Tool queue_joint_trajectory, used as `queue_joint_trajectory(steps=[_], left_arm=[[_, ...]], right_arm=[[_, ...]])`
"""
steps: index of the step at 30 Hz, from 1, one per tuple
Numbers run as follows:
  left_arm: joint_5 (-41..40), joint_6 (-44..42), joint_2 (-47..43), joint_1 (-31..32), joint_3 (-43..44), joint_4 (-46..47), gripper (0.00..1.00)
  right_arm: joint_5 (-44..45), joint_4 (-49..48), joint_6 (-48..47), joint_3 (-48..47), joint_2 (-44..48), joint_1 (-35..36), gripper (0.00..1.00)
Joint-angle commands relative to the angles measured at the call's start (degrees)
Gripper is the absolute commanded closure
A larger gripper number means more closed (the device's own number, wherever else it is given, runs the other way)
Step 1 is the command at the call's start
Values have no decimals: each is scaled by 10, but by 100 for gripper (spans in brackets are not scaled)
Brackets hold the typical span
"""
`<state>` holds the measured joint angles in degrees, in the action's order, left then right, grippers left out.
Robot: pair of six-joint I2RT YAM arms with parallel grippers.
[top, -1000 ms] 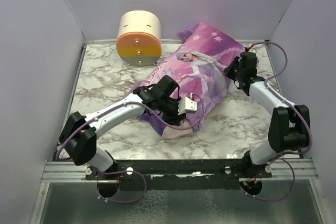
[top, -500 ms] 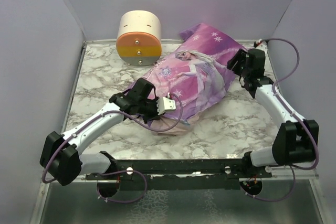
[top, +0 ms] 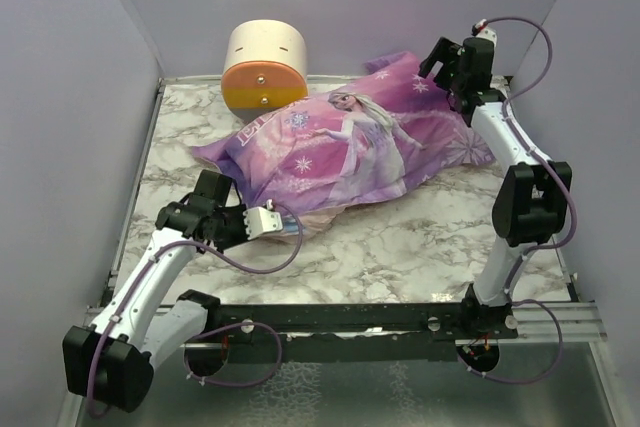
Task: Remove the pillowcase from the pillow
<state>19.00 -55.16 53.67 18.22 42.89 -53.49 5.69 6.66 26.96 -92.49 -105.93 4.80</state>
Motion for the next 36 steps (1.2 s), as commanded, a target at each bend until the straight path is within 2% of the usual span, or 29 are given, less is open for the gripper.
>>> queue_joint_trajectory(steps=[1, 3, 6, 7, 9, 11, 14, 17, 21, 23, 27, 30, 33, 36], left_arm=[[-13, -38, -5, -28, 7, -38, 100], [-8, -9, 1, -33, 19, -7, 96], [42, 55, 21, -35, 65, 26, 50], [64, 83, 30, -35, 85, 36, 40], [112, 137, 50, -35, 131, 53, 32], [154, 174, 74, -35, 175, 68, 29], [199, 180, 96, -34, 208, 77, 28], [184, 170, 112, -25, 192, 91, 28], [128, 116, 124, -19, 156, 66, 29], [98, 62, 133, -19, 150, 23, 29], [51, -11, 136, -22, 150, -68, 28], [7, -64, 105, -22, 124, -83, 27], [-41, -105, 68, -21, 81, -62, 25], [-87, -125, 47, -21, 41, -36, 25]], right_arm=[[-52, 20, -9, 13, -34, 0, 12], [-64, 15, -3, 51, -29, 4, 15], [-71, -12, 7, 148, 5, 15, 22], [-74, -31, 12, 193, 26, 18, 25], [-74, -65, 26, 279, 67, 23, 32], [-72, -88, 40, 353, 109, 24, 39], [-70, -108, 58, 446, 173, 26, 46], [-66, -110, 85, 515, 235, 35, 50], [-60, -88, 135, 571, 301, 50, 50], [-49, -60, 147, 568, 329, 51, 43], [4, 40, 145, 505, 381, 51, 21], [39, 109, 150, 466, 425, 51, 6], [49, 171, 164, 460, 461, 51, 0], [45, 226, 185, 485, 501, 51, 0]])
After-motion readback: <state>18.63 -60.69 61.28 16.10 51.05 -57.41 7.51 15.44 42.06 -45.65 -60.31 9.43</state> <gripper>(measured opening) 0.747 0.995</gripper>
